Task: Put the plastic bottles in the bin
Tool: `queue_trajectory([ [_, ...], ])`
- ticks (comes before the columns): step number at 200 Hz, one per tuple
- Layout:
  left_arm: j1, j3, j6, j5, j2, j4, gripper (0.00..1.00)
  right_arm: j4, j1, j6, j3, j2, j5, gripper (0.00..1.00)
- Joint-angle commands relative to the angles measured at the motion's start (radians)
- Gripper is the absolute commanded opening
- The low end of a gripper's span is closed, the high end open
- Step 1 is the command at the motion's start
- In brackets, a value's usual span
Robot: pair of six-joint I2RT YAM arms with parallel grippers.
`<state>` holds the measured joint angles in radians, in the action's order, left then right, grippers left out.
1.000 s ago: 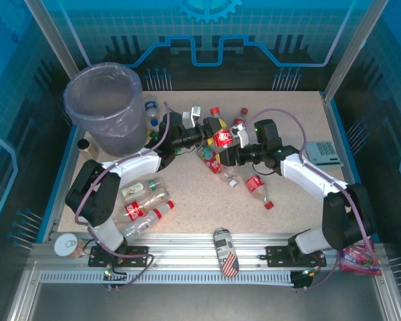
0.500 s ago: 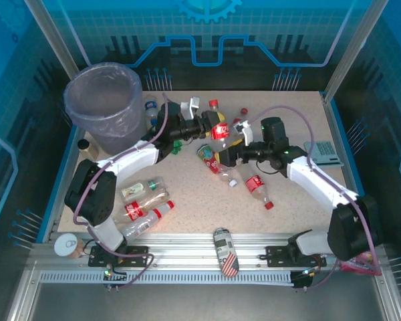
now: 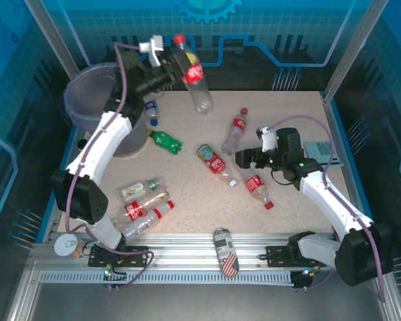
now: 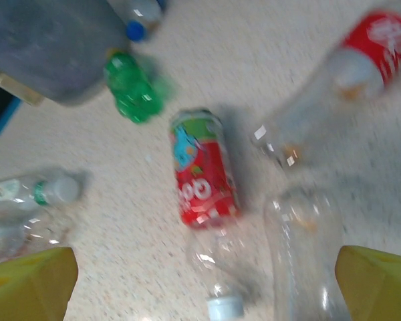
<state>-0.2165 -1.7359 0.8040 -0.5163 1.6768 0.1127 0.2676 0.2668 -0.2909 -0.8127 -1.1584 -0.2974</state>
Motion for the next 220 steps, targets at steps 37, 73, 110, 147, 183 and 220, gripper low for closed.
queue_trajectory([
  [37,0.315,-0.108,-0.041,0.171,-0.132,-0.161,0.01,0.006,-0.007,-0.011,0.027,-0.018,0.051,1.0],
  [73,0.49,-0.124,-0.166,0.328,-0.14,-0.269,0.0,0.031,-0.017,0.003,0.023,-0.008,0.058,1.0],
  [110,0.519,-0.18,-0.358,0.412,-0.041,-0.421,0.0,0.024,-0.025,0.002,0.037,0.004,0.054,1.0],
  [147,0.499,-0.015,-0.414,0.39,-0.025,-0.373,0.0,0.029,-0.031,0.005,0.032,0.003,0.066,1.0],
  [183,0.444,0.128,-0.481,0.442,-0.006,-0.313,0.0,0.073,-0.044,0.019,0.017,0.014,0.089,1.0],
  [220,0.432,0.193,-0.472,0.435,0.023,-0.285,0.0,0.103,-0.062,0.032,0.02,0.041,0.111,1.0],
])
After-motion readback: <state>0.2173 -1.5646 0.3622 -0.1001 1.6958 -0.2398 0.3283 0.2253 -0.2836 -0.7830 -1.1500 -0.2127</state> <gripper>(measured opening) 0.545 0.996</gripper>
